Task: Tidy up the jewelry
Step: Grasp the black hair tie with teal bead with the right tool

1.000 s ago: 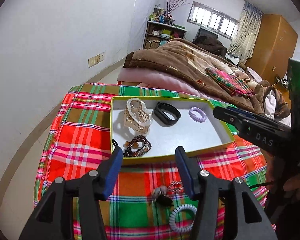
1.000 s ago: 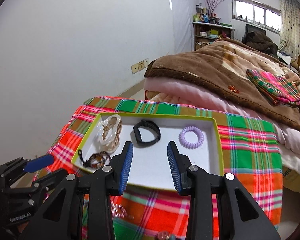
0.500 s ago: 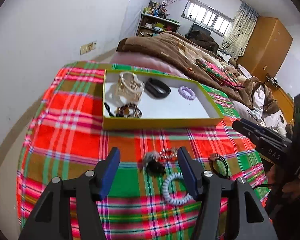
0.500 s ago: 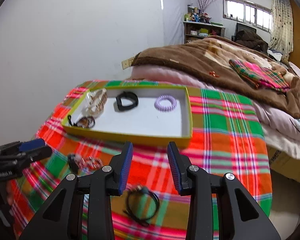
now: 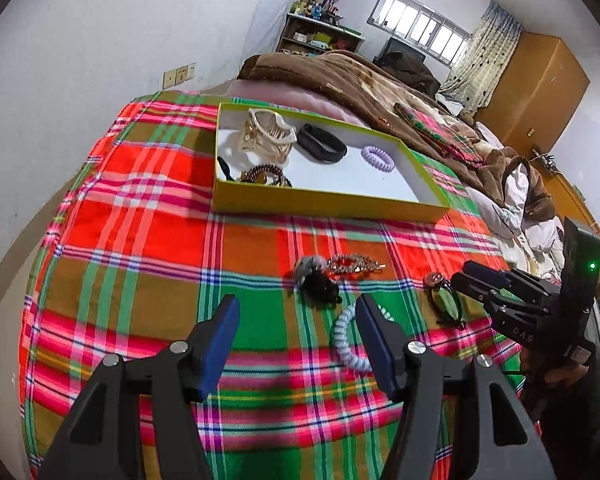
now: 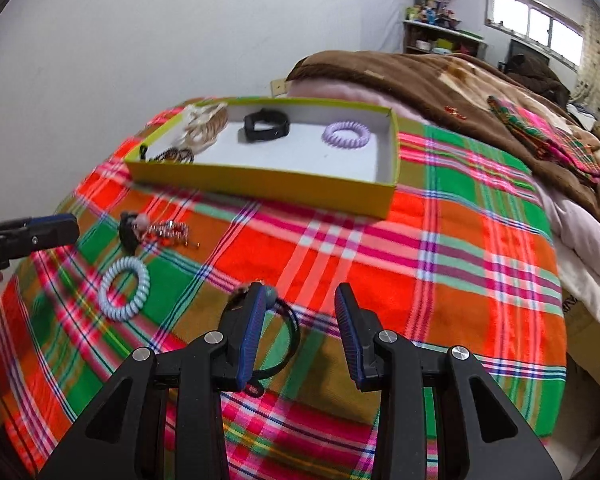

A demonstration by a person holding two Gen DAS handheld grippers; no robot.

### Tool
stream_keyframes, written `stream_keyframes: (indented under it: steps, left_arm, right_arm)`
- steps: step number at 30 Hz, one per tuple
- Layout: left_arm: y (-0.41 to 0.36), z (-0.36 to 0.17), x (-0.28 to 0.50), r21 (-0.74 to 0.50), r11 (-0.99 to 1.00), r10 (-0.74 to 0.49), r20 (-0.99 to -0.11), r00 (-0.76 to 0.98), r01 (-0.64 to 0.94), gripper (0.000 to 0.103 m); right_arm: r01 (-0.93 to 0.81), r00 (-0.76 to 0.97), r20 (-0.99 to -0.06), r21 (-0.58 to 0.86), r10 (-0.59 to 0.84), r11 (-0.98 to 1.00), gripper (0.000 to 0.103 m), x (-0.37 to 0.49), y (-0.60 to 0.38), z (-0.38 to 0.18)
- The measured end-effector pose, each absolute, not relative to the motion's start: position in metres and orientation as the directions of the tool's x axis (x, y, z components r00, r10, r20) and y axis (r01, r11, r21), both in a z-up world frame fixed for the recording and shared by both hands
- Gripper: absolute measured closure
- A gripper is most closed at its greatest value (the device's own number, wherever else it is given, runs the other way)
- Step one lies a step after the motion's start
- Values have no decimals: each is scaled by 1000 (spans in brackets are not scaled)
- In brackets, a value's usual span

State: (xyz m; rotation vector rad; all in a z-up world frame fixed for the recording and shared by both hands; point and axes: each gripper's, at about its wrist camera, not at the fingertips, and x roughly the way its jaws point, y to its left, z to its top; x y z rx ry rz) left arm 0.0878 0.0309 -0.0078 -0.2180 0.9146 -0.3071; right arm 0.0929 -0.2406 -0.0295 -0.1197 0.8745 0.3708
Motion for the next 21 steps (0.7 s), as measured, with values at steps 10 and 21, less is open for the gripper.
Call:
stream_keyframes:
  steps: [10,21]
  left_arm:
    - [27,-12,84,-306,937,-346,-758,553,168,41]
    - [21,-16,84,-287,944,-328,-777,538,161,41]
  right_arm:
    - [-463,535,-795,7,285,886,51,96,-222,-43]
    - [-469,535,-798,-8,277,883,51,103,-216,-45]
